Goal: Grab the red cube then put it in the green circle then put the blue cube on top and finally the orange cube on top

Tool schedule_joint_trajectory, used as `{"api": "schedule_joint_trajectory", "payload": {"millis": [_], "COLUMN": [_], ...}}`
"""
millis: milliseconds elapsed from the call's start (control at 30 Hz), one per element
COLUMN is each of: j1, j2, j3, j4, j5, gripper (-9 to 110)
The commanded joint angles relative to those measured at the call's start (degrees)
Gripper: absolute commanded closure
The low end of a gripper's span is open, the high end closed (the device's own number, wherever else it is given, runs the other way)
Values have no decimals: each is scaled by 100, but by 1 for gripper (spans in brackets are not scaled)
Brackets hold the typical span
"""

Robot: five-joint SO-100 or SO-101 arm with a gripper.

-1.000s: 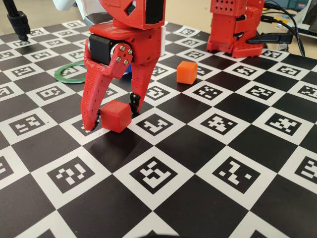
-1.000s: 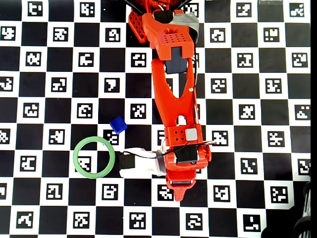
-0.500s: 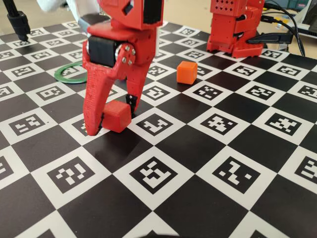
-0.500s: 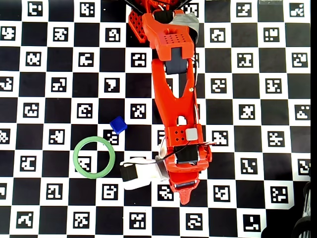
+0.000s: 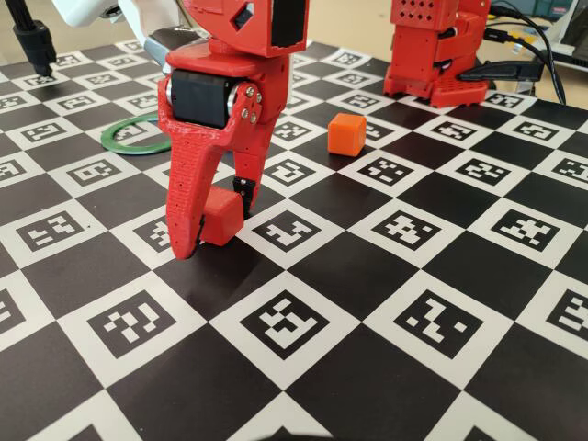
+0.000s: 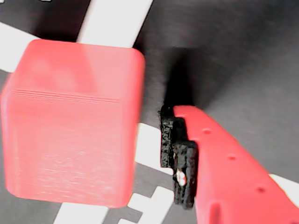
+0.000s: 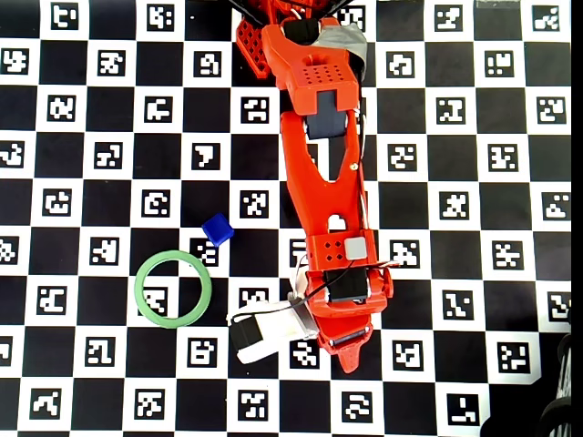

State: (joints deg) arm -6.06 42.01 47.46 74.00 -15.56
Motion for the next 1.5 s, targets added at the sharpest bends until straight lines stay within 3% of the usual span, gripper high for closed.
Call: {"api": "schedule_joint_trajectory", "payload": {"millis": [0, 233, 467, 533, 867, 1200, 1467], "j1": [-18, -18, -53, -62, -44, 264, 1011], "j2": [211, 202, 202, 202, 457, 2153, 3788], "j3": [-448, -448, -422, -422, -343, 343, 1626], "j4": [-53, -53, -26, -26, 158, 844, 976], "j5": [-26, -53, -211, -237, -62, 369, 35], "gripper": [60, 66, 91, 93, 97, 97, 97]}}
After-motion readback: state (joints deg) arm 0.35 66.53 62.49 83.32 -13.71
